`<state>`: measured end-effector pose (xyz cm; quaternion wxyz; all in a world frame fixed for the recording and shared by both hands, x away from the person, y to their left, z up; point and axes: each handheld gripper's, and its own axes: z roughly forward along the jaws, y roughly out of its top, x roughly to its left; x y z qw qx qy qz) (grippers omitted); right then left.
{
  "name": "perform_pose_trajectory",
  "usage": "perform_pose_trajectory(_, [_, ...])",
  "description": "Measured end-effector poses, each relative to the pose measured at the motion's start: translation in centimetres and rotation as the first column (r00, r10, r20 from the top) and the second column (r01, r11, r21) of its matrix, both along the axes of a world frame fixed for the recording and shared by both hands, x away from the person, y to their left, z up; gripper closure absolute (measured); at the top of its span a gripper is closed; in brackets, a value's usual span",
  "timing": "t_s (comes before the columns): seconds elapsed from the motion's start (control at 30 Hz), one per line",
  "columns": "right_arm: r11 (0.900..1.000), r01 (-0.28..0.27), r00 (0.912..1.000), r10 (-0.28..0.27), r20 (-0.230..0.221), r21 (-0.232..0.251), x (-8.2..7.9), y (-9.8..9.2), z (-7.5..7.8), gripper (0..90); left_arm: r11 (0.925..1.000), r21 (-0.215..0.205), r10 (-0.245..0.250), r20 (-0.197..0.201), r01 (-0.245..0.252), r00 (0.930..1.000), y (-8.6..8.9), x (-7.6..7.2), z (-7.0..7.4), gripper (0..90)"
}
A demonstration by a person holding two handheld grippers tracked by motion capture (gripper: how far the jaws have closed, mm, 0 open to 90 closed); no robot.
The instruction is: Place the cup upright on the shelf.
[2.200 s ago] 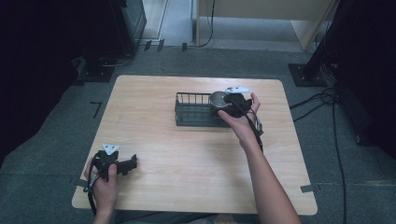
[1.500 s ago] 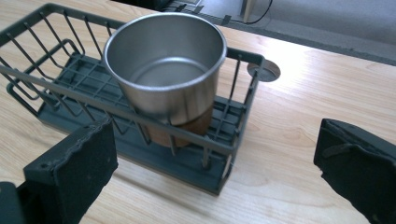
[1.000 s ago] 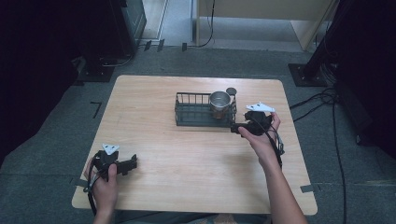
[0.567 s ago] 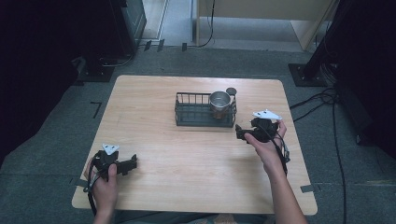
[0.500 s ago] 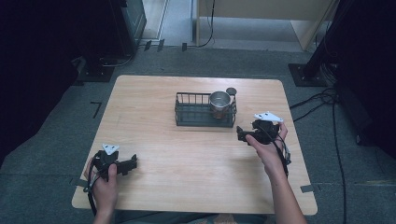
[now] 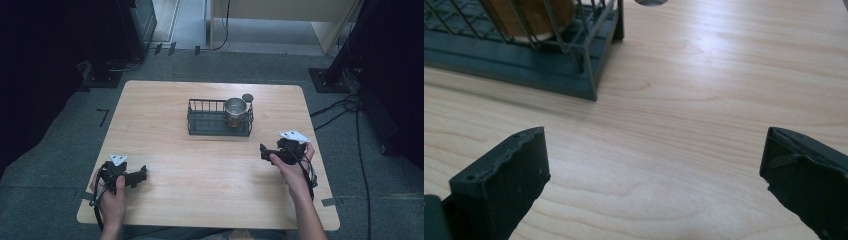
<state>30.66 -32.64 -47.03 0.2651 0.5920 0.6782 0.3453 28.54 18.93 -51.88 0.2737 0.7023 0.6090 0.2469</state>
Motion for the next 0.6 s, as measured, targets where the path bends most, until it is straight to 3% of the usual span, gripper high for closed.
perform_pose_trajectory(0.6, [0.997,0.077,0.9958,-0.077,-0.049,0.001,-3.6,-3.3,-3.3,0.0,1.0,0.0,0.0,0.0,0.0,1.0,0.0,0.0,0.0,0.0])
